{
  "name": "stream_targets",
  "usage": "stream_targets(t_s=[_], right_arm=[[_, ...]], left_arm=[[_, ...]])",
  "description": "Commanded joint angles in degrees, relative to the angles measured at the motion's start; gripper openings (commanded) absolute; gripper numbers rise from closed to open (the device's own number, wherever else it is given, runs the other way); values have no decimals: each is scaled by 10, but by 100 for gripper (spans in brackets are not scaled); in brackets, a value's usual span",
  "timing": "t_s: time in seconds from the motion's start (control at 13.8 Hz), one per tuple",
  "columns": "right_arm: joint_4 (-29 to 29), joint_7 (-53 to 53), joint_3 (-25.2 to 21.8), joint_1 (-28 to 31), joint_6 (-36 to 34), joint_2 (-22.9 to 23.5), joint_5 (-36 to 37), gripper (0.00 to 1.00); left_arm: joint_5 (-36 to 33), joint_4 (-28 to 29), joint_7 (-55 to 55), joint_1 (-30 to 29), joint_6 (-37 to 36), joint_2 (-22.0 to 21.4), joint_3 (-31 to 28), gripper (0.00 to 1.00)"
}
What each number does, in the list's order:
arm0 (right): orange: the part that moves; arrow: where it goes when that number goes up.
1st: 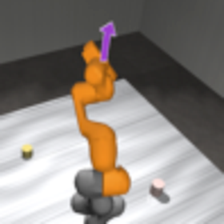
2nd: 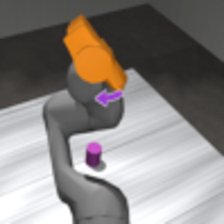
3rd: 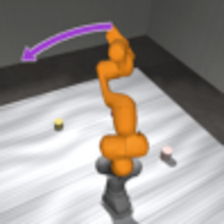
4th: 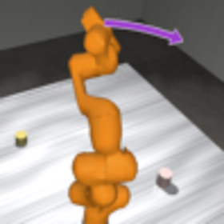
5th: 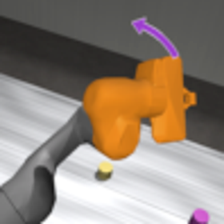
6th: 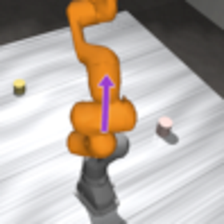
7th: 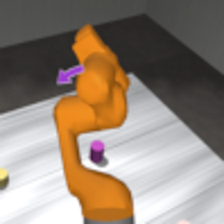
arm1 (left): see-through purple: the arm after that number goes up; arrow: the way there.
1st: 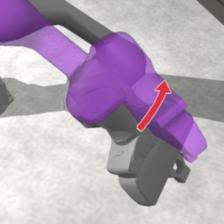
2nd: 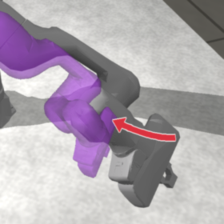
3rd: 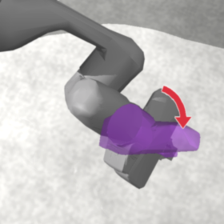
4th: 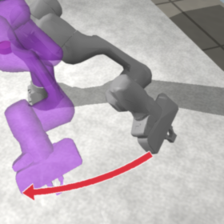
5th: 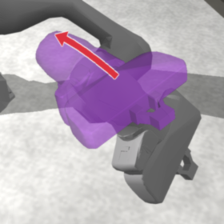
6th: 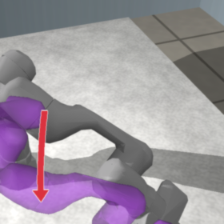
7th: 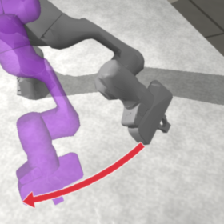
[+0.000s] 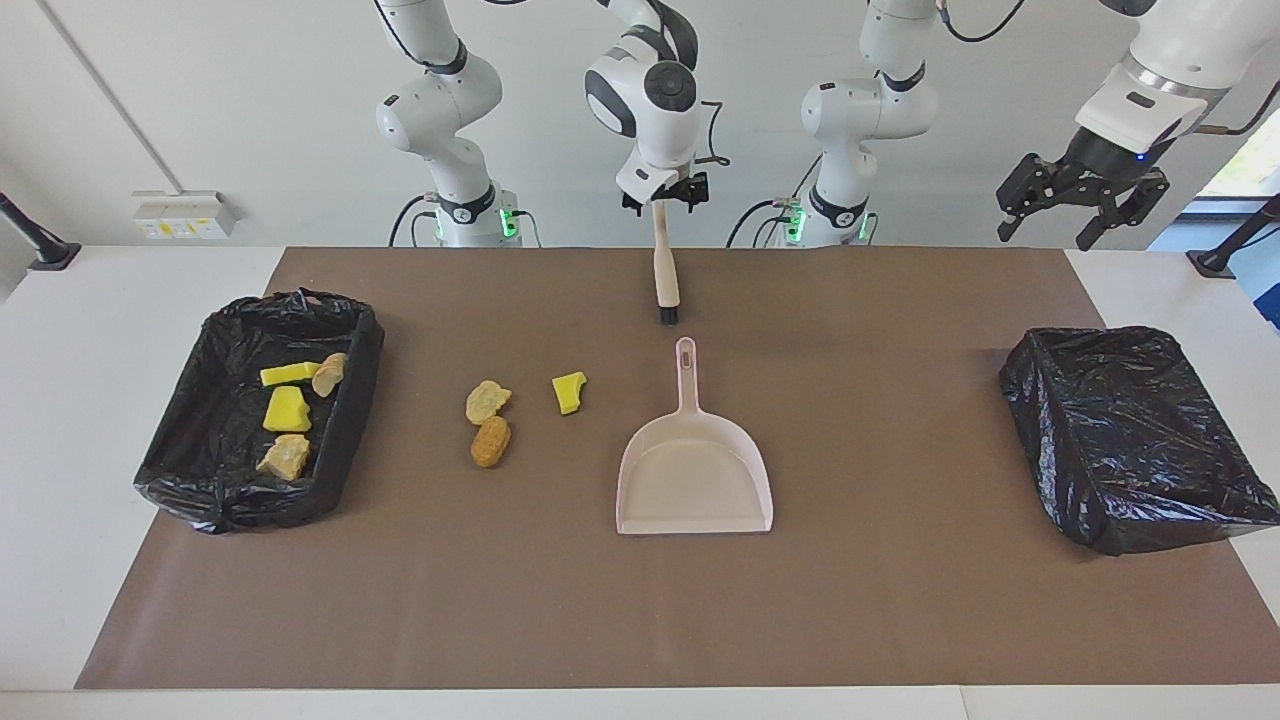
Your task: Sweep and dump trash in bin
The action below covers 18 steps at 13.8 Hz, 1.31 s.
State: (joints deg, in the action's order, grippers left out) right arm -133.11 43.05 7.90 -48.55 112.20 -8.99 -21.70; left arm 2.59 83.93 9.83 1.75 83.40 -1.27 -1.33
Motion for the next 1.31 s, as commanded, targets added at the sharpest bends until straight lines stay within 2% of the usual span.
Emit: stream_targets(t_s=[0.0,0.44,0.58,0.65,0.8,0.94,1.02,1.09,1.23], right_arm=[[-64,26,-3,-30,66,-23,-17,100],[-78,29,-2,-36,108,-1,-19,100],[-82,40,-2,-56,129,15,-19,100],[-83,40,-2,-58,136,19,-19,96],[-87,40,-2,-59,135,17,-19,82],[-87,40,-2,-59,130,17,-19,53],[-86,40,-2,-59,129,17,-19,44],[-86,40,-2,-59,127,18,-19,39],[-85,35,-2,-59,123,18,-19,16]], left_arm=[[-8,-3,4,-7,-9,-4,5,100],[-8,-3,3,-7,-8,-4,5,100],[-8,-3,3,-2,-8,-3,7,100],[-7,-3,0,-1,-12,-4,7,100],[-7,-2,-2,4,-15,-5,14,100],[-7,7,-2,21,26,-4,26,100],[-7,17,-12,37,53,-1,30,100],[-7,28,-44,55,75,5,31,100],[-7,56,-115,99,146,21,32,100]])
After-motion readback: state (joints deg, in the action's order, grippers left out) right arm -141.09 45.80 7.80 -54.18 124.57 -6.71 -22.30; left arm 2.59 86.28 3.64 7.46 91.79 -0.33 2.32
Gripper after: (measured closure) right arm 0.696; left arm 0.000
